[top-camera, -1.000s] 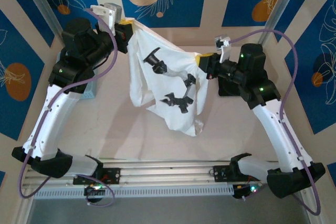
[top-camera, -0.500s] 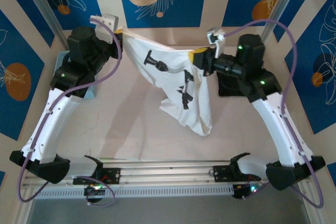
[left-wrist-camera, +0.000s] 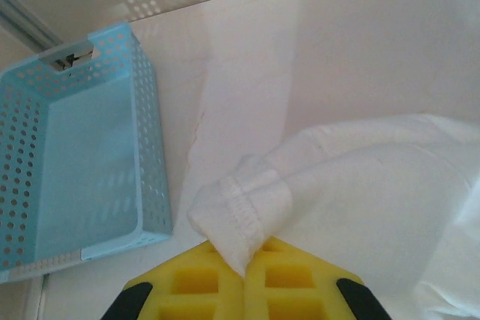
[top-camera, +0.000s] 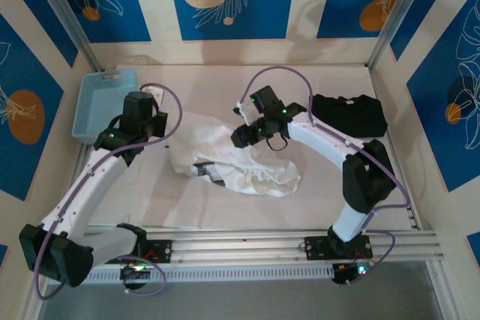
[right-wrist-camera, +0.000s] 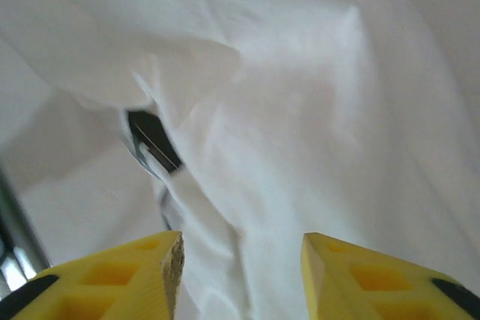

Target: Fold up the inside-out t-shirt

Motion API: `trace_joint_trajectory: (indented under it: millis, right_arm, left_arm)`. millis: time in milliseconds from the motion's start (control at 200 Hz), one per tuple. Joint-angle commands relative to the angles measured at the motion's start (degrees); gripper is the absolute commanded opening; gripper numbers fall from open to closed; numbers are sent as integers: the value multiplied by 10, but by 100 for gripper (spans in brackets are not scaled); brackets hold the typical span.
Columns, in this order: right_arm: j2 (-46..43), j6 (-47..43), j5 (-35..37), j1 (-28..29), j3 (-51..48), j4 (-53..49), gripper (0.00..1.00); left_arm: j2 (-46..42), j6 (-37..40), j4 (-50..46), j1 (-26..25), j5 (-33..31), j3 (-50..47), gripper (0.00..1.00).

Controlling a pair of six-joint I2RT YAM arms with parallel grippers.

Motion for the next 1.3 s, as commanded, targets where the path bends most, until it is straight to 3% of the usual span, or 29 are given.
trace_joint_trajectory:
  millis: [0,135,350,390,500,575,665,705,770,865,960,1085,1160,1295]
  right_arm:
    - [-48,-17,95,22,-50,-19,50]
    - [-51,-3,150,47,-103,-22,57]
    - [-34,16,223,64,-133,-23,57]
    - [-31,12,239,61,-129,-22,51]
    - [-42,-5,245,47,-114,-13,15]
    - [-67,-13,200,35,-107,-3,0]
    - [-100,-11,104,11,-98,6,0]
    - [-113,-7,55,-1,-91,7,0]
    - [-125,3,-32,-22,-75,4,0]
    - [-126,17,-120,-49,-51,4,0]
    - [-118,34,-181,-74,-38,13,0]
    - [-96,50,-236,-100,-15,13,0]
    - [-85,55,-251,-110,-4,8,0]
    - [-81,64,-267,-120,1,12,0]
  left_arm:
    - [-22,-19,14,11,-5,-1,0]
    - [-13,-27,13,12,-1,10,0]
    - [-7,-51,6,25,-37,-4,0]
    - [-10,-59,8,28,-50,-14,0]
    - [-27,-78,16,32,-74,-43,0]
    - [-39,-92,21,32,-70,-65,0]
    - [-53,-105,27,32,-48,-93,0]
    - [-60,-107,30,32,-33,-104,13]
    - [-74,-110,38,31,0,-125,41]
    - [-106,-123,75,24,67,-163,56]
    - [-136,-137,167,2,174,-212,63]
    - [-117,-121,297,-64,252,-246,68]
    - [-65,-81,343,-115,263,-236,71]
    - [73,19,346,-187,249,-174,76]
